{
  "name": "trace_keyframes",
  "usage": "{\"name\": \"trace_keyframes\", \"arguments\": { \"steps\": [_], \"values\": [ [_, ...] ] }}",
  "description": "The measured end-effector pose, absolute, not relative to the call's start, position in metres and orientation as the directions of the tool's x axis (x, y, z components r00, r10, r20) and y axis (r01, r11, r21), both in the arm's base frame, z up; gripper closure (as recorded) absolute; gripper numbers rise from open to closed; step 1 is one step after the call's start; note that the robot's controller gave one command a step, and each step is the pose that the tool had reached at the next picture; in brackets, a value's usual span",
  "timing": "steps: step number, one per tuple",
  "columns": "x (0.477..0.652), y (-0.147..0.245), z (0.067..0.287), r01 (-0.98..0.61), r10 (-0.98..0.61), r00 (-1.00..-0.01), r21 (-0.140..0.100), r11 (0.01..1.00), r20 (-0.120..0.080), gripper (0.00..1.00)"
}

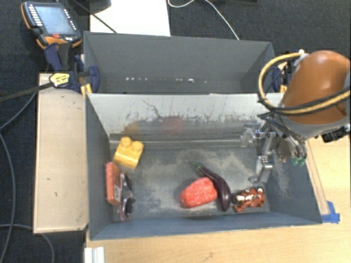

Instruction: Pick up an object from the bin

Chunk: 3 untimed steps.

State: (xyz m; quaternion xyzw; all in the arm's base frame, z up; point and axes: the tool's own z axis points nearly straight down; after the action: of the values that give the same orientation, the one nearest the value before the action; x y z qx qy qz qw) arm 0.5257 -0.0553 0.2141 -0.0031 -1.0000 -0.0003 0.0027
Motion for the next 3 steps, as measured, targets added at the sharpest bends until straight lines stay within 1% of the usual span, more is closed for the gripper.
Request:
{"name": "trace_keyframes", "arguments": {
  "steps": [1,2,3],
  "values": [
    [0.527,-0.055,0.219,0.004,0.004,-1.000,0.000,1.000,-0.003,0.00],
    [0.508,-0.018,0.150,0.108,0.108,-0.994,0.001,0.994,-0.001,0.00],
    [0.492,0.001,0.126,0.096,0.096,-0.995,0.001,0.995,-0.002,0.00]
  ]
}}
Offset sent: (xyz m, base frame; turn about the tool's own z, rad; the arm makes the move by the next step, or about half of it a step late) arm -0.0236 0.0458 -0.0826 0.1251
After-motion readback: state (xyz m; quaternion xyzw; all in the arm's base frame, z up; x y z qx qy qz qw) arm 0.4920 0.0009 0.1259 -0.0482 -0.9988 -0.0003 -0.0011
